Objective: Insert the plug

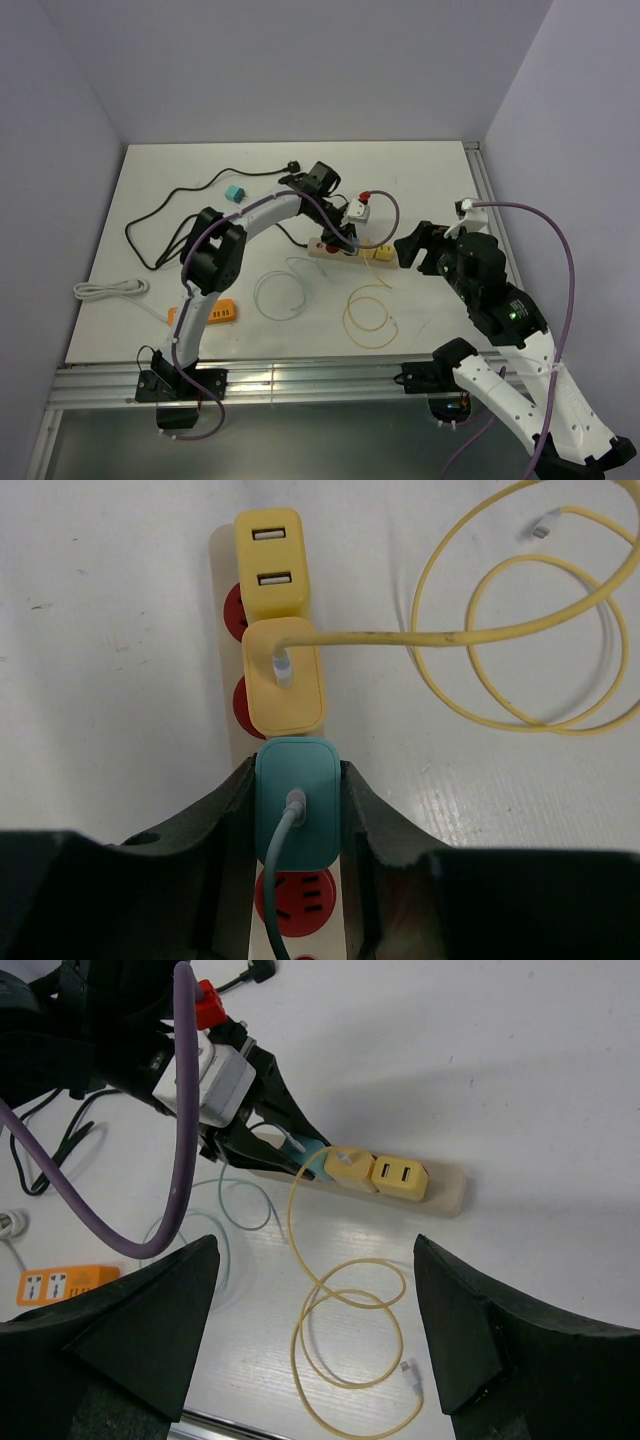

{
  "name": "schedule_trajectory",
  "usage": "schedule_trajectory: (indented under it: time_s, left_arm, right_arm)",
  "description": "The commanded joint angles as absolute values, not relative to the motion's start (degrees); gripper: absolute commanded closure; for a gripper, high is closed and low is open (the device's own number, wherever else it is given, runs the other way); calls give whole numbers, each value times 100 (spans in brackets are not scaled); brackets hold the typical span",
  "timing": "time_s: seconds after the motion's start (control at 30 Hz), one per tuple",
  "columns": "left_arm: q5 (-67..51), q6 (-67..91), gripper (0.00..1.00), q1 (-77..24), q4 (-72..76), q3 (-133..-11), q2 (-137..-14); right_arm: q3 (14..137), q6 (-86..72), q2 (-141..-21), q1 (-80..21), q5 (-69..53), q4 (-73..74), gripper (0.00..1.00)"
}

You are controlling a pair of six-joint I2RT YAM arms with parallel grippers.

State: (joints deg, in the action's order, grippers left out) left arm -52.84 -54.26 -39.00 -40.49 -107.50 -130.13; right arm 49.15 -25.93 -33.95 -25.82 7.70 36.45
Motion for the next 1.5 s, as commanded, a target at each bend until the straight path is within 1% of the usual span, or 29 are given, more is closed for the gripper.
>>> schedule_trajectory:
  time_s: [0.0,0.13,0.17,0.23,0.3,0.43,0.53,0.6,0.8,1.07,1.3,1.47]
  left_arm:
    - [-4940,-4916,100,-4034,-3572,-10409,-13229]
    - [-4852,-4387,100,-4087,-2604,-9626,-12824]
    - [-4669,-3968,100,-4104,-2245,-9276,-12728]
    - [-4527,-3675,100,-4122,-1760,-9062,-12542]
    - [-4387,-3472,100,-4122,-1653,-8921,-12498]
    - [-4149,-3480,100,-4148,-2160,-9018,-12577]
    - [-4026,-3647,100,-4148,-2320,-8833,-12524]
    - [-3938,-3884,100,-4140,-2697,-8859,-12577]
    - [-3771,-3973,100,-4140,-2171,-8025,-12226]
    - [-3384,-3946,100,-3999,-2329,-7866,-12296]
    - [-3691,-3999,100,-3841,-2277,-7770,-12296]
    - [-3753,-4113,100,-3849,-2390,-7822,-12594]
  right_arm:
    - [4869,-2602,-3340,-2514,826,3437,15]
    - [4852,-2593,-3366,-2514,756,3410,15]
    - [4860,-2593,-3366,-2514,738,3410,15]
    - [4860,-2584,-3375,-2514,712,3410,15]
    - [4852,-2575,-3340,-2505,694,3393,15]
    - [4852,-2558,-3296,-2505,686,3428,15]
    - [4852,-2540,-3270,-2505,677,3437,15]
    - [4825,-2540,-3270,-2505,659,3419,15]
    - [4825,-2514,-3313,-2505,606,3375,15]
    - [4808,-2514,-3349,-2505,510,3357,15]
    - [4843,-2496,-3366,-2505,466,3428,15]
    - [4825,-2522,-3498,-2505,325,3358,15]
